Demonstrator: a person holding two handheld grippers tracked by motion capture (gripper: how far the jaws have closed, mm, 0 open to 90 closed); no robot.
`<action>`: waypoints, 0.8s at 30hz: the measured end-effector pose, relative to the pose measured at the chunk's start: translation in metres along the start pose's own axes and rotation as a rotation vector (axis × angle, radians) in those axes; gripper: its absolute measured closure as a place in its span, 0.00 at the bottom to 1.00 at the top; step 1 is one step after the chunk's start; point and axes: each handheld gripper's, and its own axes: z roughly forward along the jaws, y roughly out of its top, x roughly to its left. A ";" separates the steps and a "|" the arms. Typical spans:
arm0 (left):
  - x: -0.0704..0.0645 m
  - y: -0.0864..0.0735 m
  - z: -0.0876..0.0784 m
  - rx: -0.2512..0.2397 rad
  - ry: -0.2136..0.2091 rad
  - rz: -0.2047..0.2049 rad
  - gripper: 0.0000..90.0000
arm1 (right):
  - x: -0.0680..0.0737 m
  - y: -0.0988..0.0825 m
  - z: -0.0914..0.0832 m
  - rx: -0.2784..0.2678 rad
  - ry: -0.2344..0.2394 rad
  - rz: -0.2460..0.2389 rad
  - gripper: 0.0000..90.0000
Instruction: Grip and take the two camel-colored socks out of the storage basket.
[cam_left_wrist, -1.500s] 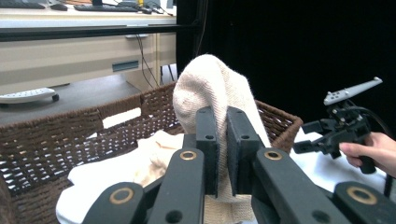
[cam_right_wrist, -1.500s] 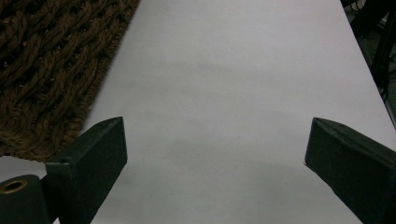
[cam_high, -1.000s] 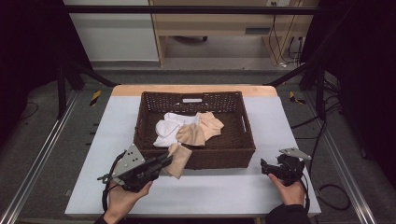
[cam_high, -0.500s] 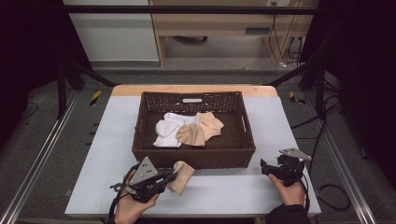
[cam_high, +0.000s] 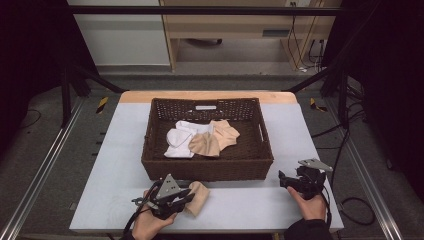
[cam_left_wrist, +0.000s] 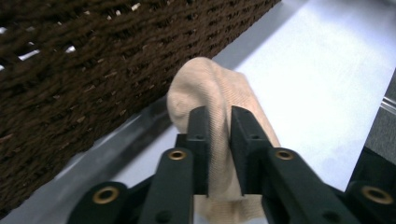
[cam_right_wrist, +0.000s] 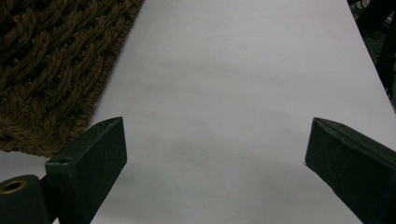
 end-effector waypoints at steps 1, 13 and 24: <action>0.000 0.000 0.000 -0.002 0.000 0.000 0.84 | 0.000 0.000 0.000 0.000 0.000 0.000 0.06; -0.003 0.018 -0.028 -0.127 0.004 -0.017 0.70 | -0.001 0.000 -0.001 -0.012 0.005 0.010 0.06; 0.004 0.049 -0.050 -0.229 0.035 -0.024 0.65 | -0.001 0.000 -0.001 -0.010 -0.001 0.009 0.06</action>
